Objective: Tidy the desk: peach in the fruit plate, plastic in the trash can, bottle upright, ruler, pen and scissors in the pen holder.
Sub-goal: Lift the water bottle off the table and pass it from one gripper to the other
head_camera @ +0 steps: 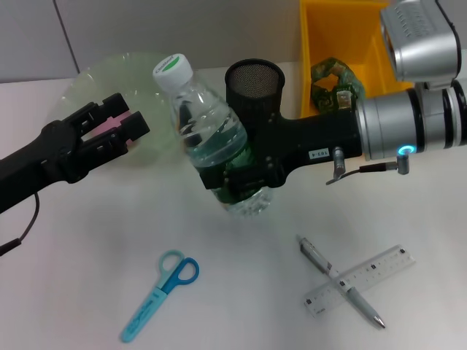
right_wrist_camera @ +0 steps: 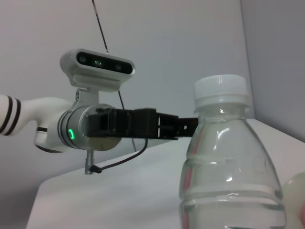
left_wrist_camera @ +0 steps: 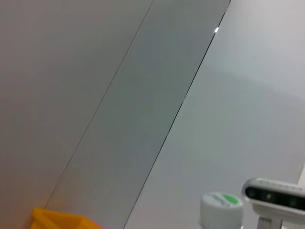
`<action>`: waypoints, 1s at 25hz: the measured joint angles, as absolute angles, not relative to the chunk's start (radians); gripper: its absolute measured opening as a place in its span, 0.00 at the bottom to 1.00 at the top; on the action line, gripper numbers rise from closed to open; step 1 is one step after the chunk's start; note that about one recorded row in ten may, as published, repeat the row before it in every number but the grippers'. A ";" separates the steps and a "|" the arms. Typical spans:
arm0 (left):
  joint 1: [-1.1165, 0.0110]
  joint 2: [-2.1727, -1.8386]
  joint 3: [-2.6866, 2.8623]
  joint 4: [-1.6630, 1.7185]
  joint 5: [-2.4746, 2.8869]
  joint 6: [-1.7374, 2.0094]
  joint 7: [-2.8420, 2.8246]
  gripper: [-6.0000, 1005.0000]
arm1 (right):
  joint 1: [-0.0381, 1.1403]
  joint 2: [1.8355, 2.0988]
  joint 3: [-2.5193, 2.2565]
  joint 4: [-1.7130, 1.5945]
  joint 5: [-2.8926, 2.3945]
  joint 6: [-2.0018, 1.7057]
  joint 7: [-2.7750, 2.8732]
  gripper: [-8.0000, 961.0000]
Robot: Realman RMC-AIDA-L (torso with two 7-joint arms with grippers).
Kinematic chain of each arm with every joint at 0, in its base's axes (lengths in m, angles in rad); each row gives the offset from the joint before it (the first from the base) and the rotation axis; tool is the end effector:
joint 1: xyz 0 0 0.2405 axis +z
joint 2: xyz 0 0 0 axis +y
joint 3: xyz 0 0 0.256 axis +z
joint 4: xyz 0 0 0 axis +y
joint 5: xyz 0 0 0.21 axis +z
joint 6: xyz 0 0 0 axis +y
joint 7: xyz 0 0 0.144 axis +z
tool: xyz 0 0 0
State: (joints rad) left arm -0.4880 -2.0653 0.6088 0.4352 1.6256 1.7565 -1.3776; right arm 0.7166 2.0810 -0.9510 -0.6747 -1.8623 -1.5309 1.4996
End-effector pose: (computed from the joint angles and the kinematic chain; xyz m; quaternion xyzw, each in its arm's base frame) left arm -0.2480 0.3084 0.0181 -0.8304 -0.2623 -0.4783 0.1135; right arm 0.1695 0.3645 -0.0254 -0.9614 0.1327 0.2386 0.0349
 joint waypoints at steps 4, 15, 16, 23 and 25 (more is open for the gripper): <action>-0.502 -2.069 0.615 0.410 1.610 1.772 -1.353 0.84 | 0.737 2.082 -0.951 -0.613 -1.858 -1.534 1.467 0.77; -0.539 -2.071 0.616 0.337 1.610 1.775 -1.280 0.84 | 0.758 2.083 -0.964 -0.543 -1.833 -1.531 1.419 0.77; -0.542 -2.072 0.615 0.332 1.610 1.775 -1.274 0.84 | 0.759 2.084 -0.964 -0.537 -1.833 -1.531 1.416 0.77; -0.551 -2.073 0.615 0.306 1.611 1.777 -1.240 0.83 | 0.766 2.084 -0.965 -0.496 -1.823 -1.526 1.390 0.77; -0.553 -2.073 0.615 0.301 1.611 1.777 -1.231 0.83 | 0.767 2.085 -0.965 -0.484 -1.818 -1.522 1.380 0.77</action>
State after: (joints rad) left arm -0.5528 -2.0732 0.6153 0.3012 1.6115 1.7766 -1.2310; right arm 0.7675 2.0846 -0.9649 -0.4843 -1.8181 -1.5221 1.3799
